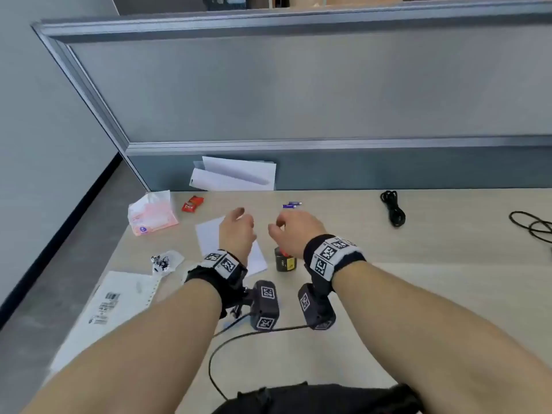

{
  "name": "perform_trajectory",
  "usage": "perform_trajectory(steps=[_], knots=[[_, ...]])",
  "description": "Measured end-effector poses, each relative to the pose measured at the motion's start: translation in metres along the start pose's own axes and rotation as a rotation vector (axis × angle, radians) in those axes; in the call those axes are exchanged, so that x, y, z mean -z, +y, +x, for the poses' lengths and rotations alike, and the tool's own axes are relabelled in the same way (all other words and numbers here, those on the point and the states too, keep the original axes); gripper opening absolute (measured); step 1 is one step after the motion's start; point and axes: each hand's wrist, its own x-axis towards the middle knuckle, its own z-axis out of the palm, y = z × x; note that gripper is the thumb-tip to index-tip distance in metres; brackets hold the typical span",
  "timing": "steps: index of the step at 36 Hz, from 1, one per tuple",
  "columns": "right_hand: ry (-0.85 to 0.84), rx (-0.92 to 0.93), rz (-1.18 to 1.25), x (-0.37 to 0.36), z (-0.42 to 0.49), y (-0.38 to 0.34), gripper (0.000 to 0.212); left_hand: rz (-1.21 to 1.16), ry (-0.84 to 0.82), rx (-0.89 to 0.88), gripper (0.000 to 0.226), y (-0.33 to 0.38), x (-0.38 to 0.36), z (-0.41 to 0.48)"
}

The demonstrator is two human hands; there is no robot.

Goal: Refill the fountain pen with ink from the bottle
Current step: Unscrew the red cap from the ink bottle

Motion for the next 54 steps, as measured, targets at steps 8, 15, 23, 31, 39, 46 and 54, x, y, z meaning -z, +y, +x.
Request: perform_trajectory(steps=[8, 15, 23, 31, 39, 46, 54], knots=[[-0.076, -0.002, -0.276, -0.010, -0.004, 0.006, 0.039, 0.888, -0.342, -0.196, 0.059, -0.040, 0.009, -0.006], [-0.087, -0.054, -0.263, -0.006, -0.001, 0.003, 0.029, 1.035, -0.434, -0.242, 0.066, -0.045, 0.003, -0.005], [-0.098, -0.060, -0.247, 0.008, 0.013, -0.001, 0.021, 0.997, -0.395, -0.294, 0.040, -0.036, -0.019, 0.007], [-0.161, 0.050, -0.294, 0.016, 0.030, -0.011, 0.026, 1.054, -0.376, -0.339, 0.036, -0.025, -0.011, 0.029], [-0.259, 0.248, -0.309, 0.016, 0.037, -0.002, 0.020, 1.153, -0.388, -0.390, 0.029, -0.020, -0.003, 0.037], [-0.021, 0.129, 0.000, 0.007, 0.022, 0.001, 0.048, 1.161, -0.324, -0.419, 0.024, -0.017, 0.001, 0.022], [-0.062, -0.074, -0.115, 0.003, 0.005, -0.028, 0.024, 1.228, -0.285, -0.502, 0.019, -0.018, 0.025, 0.000]])
